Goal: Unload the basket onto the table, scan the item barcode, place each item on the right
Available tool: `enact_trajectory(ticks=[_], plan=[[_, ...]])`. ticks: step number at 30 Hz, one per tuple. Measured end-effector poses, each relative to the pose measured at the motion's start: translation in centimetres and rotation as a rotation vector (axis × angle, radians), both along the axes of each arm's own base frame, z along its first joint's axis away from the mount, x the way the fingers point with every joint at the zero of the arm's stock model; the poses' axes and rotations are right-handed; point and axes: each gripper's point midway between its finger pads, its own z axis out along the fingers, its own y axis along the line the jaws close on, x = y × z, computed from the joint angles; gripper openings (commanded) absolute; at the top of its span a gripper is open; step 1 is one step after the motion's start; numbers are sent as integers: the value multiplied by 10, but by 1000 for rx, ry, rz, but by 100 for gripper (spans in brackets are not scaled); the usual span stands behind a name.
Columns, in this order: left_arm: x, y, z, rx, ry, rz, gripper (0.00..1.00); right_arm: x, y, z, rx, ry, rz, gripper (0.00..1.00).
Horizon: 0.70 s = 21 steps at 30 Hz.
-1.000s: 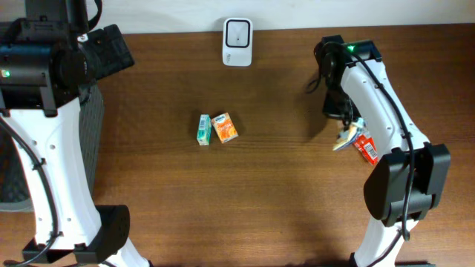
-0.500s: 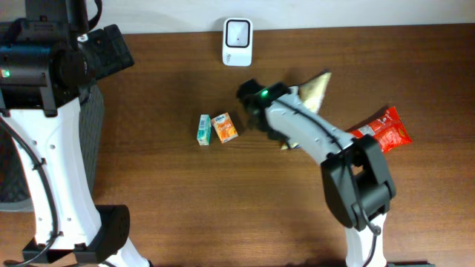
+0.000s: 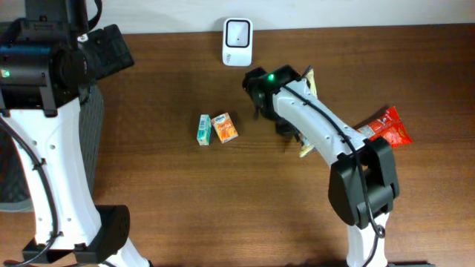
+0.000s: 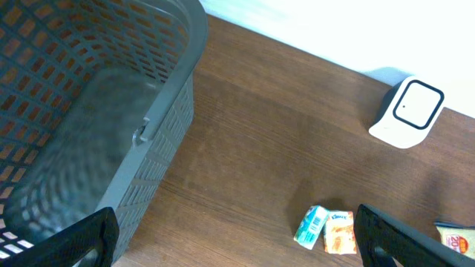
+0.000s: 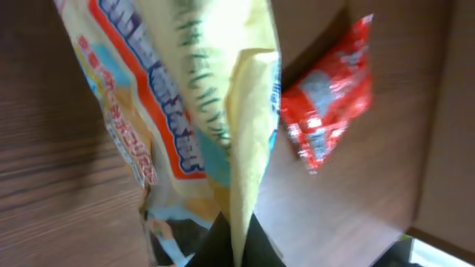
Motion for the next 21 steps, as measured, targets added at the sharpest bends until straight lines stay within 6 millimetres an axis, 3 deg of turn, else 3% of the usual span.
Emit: enact_trajectory(ticks=[5, 7, 9, 12, 15, 18, 21], plan=[[0, 0, 0, 0, 0, 0, 99, 19, -27, 33, -203, -111, 35, 4], [0, 0, 0, 0, 0, 0, 99, 27, -52, 44, -276, -152, -4, 4], [0, 0, 0, -1, 0, 0, 99, 29, -80, 47, -288, -184, -101, 4], [0, 0, 0, 0, 0, 0, 99, 29, -102, 45, -277, -213, -196, 4], [0, 0, 0, 0, 0, 0, 99, 28, -89, 32, -175, -221, -243, 4], [0, 0, 0, 0, -1, 0, 99, 25, -57, 11, -127, -221, -191, 4], [0, 0, 0, 0, 0, 0, 99, 8, -20, -15, -143, -168, -87, 4]])
